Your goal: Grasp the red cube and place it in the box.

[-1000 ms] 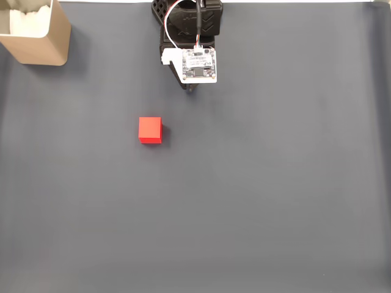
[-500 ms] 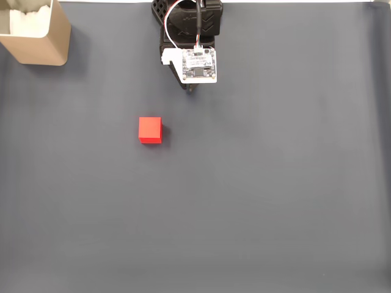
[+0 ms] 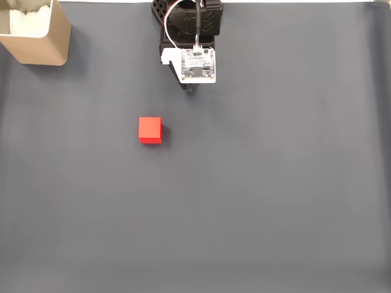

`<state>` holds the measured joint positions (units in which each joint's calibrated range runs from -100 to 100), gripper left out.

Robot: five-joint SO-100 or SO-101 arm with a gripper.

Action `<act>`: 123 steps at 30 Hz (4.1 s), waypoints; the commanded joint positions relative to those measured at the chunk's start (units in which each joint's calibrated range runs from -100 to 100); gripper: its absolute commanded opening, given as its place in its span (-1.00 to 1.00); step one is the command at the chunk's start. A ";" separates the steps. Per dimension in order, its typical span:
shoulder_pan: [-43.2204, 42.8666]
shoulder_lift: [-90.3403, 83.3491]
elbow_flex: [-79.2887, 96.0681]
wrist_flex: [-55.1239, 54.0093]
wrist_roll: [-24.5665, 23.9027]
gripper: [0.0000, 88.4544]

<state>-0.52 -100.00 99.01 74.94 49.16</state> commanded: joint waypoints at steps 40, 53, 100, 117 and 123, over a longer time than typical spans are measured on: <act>-0.26 13.60 -15.79 -16.91 -2.64 -0.99; -0.19 27.21 -33.95 -11.09 -1.86 -0.98; 19.91 57.71 -69.35 -1.17 6.98 -0.88; 21.97 57.97 -64.70 -7.89 11.23 -0.65; 22.04 57.11 -62.60 -11.01 11.92 -0.59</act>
<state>20.85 -41.21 37.34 65.47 60.54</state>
